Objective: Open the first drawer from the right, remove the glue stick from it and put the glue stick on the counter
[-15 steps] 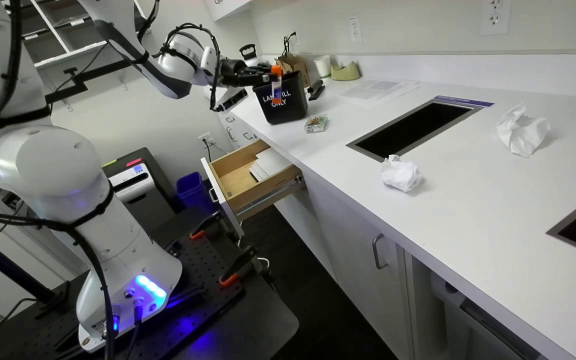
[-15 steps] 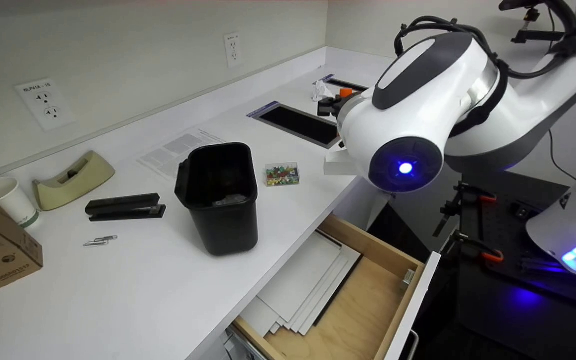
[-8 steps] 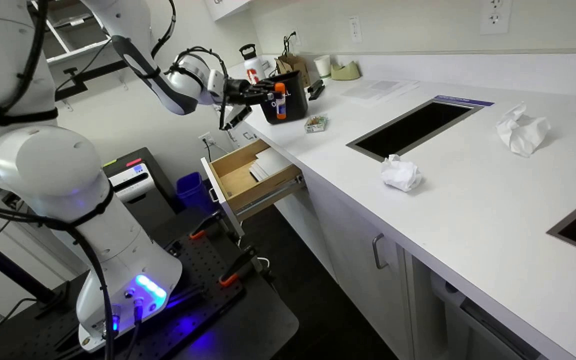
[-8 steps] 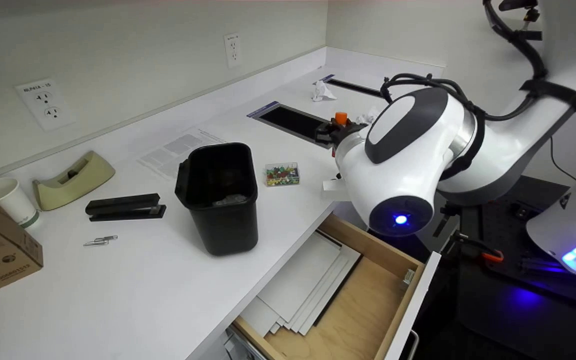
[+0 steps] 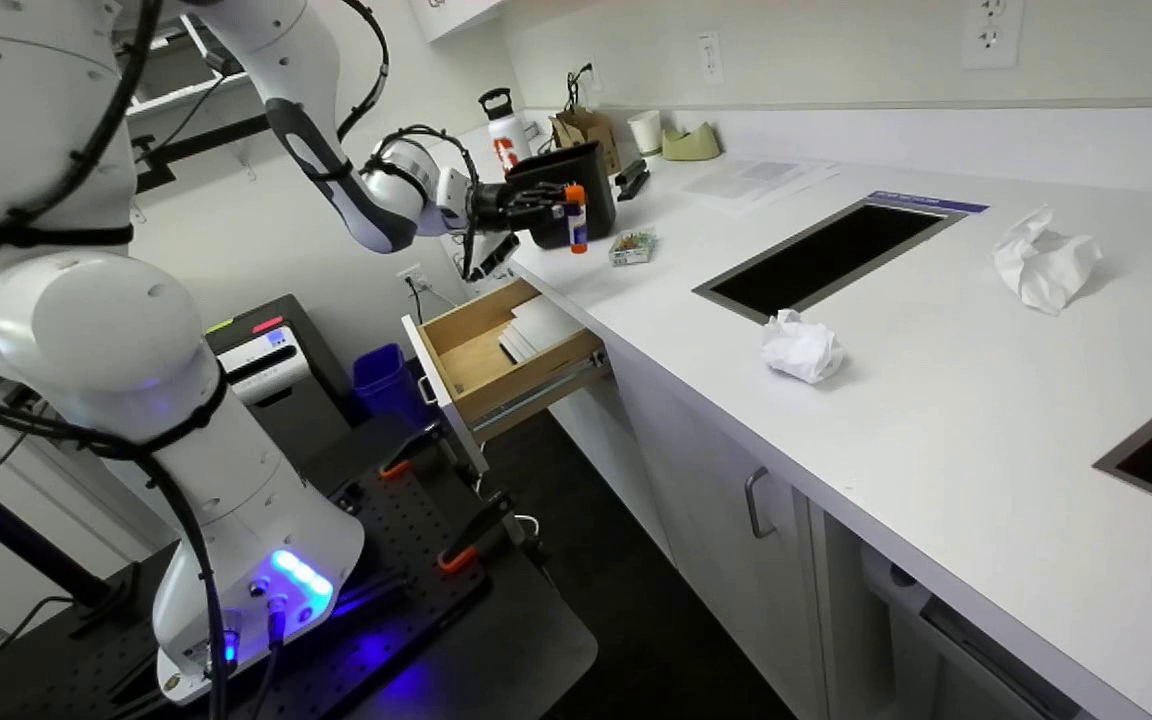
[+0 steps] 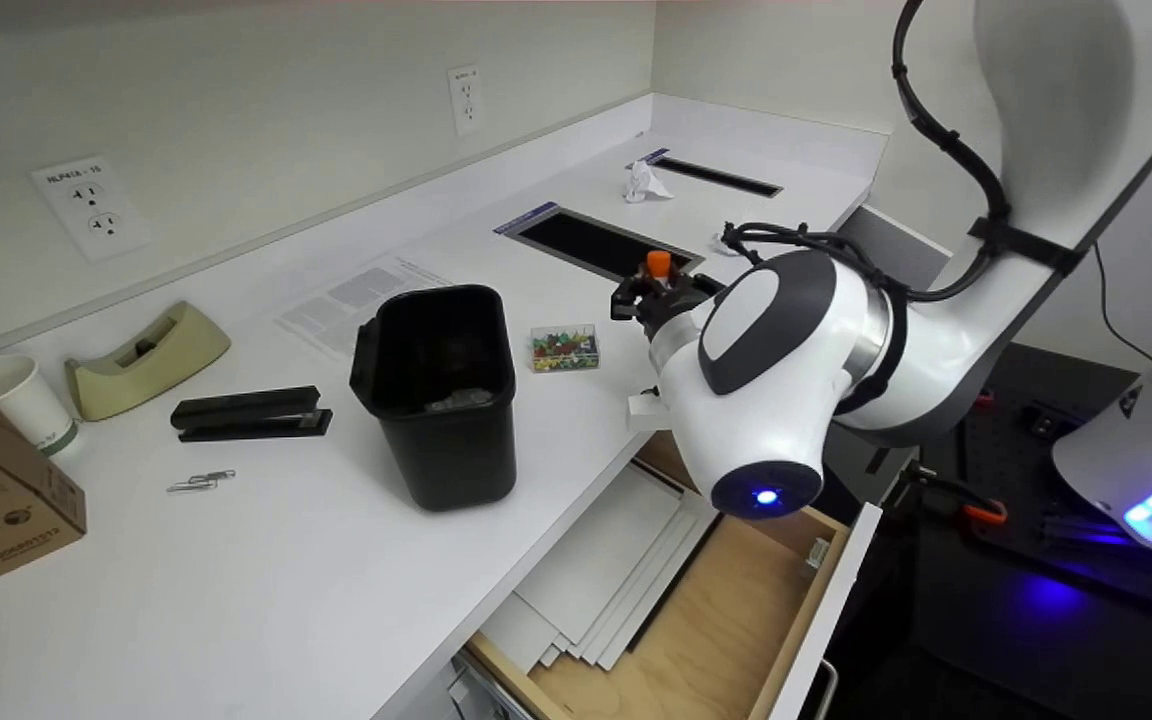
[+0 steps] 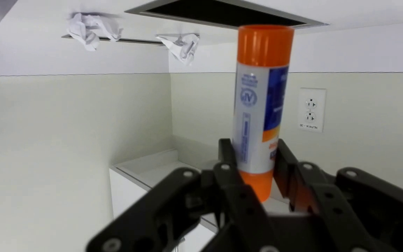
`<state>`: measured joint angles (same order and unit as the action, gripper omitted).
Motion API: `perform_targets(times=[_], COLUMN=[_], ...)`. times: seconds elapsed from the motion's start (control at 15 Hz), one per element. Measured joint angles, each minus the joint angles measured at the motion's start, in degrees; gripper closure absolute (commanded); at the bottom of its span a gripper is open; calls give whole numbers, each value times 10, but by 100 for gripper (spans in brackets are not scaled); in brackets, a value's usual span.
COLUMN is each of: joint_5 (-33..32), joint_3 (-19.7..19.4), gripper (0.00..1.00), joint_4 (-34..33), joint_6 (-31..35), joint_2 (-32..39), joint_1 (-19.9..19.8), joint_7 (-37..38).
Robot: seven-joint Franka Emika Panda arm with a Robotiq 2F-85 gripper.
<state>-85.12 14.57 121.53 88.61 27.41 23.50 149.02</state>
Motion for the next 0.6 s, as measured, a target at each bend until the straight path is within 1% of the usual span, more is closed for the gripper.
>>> perform_targets(times=[0.13, 0.6], joint_5=[-20, -45], joint_3=[0, 0], gripper=[92, 92], joint_4=[-9, -12], joint_6=[0, 9], joint_2=[14, 47], joint_1=[-1, -19], joint_7=[0, 0])
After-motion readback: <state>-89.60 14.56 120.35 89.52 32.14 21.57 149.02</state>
